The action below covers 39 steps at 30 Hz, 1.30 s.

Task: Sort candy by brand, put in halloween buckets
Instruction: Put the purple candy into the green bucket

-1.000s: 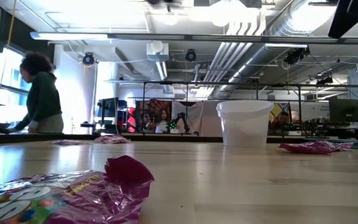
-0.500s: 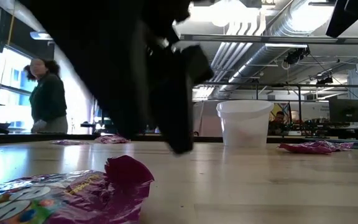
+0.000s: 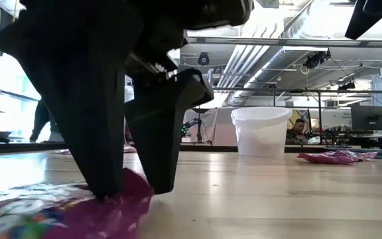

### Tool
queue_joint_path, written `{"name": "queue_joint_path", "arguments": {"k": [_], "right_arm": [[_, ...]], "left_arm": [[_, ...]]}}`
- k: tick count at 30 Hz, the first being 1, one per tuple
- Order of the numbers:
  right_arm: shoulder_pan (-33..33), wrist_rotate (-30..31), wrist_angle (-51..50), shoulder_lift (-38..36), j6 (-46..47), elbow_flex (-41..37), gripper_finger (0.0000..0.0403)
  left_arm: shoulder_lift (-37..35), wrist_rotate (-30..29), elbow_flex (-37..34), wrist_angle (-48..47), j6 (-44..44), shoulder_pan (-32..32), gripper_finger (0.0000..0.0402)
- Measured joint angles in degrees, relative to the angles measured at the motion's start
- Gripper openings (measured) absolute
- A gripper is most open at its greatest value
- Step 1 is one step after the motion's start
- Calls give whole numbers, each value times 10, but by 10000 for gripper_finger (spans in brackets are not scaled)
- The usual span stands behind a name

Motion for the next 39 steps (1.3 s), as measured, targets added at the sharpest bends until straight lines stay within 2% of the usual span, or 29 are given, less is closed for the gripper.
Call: {"name": "queue_joint_path", "arguments": {"k": [8,11,14,16,23,29,35,39], "right_arm": [[0,0,0,0,0,0,263],[0,0,-2,0,0,0,263],[0,3,-3,0,0,0,263],[0,3,-3,0,0,0,263],[-1,5,-4,0,1,0,263],[-1,10,-5,0,2,0,263],[-4,22,-5,0,1,0,263],[-7,45,-4,0,0,0,263]], "left_arm": [[10,1,1,8,-9,-3,135],[10,-2,1,5,-9,-3,93],[6,1,0,-3,-10,1,30],[-1,2,-1,-11,-11,6,9],[-71,-56,0,-63,5,38,2],[-178,-140,0,-81,-33,49,0],[-289,-246,0,-88,-115,7,0],[-338,-295,1,-127,-181,-33,0]]}}
